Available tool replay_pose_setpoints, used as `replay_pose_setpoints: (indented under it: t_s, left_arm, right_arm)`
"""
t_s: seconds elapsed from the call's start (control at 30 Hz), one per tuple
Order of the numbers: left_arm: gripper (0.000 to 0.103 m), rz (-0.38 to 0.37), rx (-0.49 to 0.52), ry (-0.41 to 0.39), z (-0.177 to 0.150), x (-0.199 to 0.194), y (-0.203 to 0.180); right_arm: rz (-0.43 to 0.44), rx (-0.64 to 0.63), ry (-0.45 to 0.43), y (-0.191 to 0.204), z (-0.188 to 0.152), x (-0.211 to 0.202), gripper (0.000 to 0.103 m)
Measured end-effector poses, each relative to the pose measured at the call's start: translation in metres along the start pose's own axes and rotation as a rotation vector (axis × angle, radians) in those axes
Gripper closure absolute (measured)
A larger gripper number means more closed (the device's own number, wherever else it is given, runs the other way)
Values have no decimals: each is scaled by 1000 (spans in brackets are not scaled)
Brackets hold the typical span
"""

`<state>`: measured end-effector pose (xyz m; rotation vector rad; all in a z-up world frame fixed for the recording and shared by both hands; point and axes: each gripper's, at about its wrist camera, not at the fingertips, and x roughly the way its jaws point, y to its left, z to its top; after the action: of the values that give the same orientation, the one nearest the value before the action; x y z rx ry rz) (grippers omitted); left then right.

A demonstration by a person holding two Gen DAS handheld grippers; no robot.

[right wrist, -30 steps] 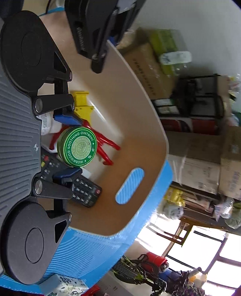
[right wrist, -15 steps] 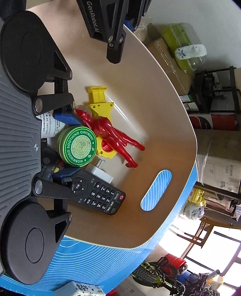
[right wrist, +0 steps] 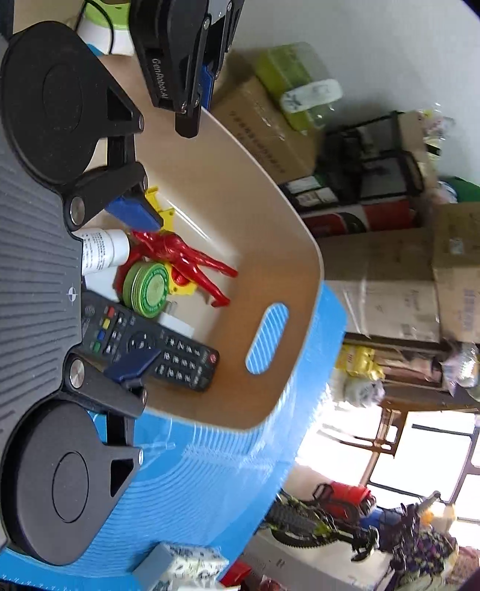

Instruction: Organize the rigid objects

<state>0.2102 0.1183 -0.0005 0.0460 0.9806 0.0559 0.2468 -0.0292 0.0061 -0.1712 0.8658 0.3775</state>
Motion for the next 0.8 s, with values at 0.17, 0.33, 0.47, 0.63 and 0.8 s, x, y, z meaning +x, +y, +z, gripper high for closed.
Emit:
replay_pose_setpoints:
  t_s: [0.17,0.33,0.47,0.63,0.8]
  left_arm:
    - [35,10,7,-72,0,-27,-8]
    - [33,23,35,-122,-3,-57,-24]
    - [33,7,52,-139,-11,-77,-34]
    - [33,14,71,-143,-21,-97,-46]
    - [33,-2,81,-156,-30,-117,-60]
  right_arm:
    - [-17,55,-55,-14,-5,-32,13]
    - [-27,102,-101,-26,-14,-62,8]
    - [-24,128,-115,-34,-24,-81,7]
    - [-36,146,-122,-42,-38,-105,7]
    - [-63,154,-141,-49,-56,-131,6]
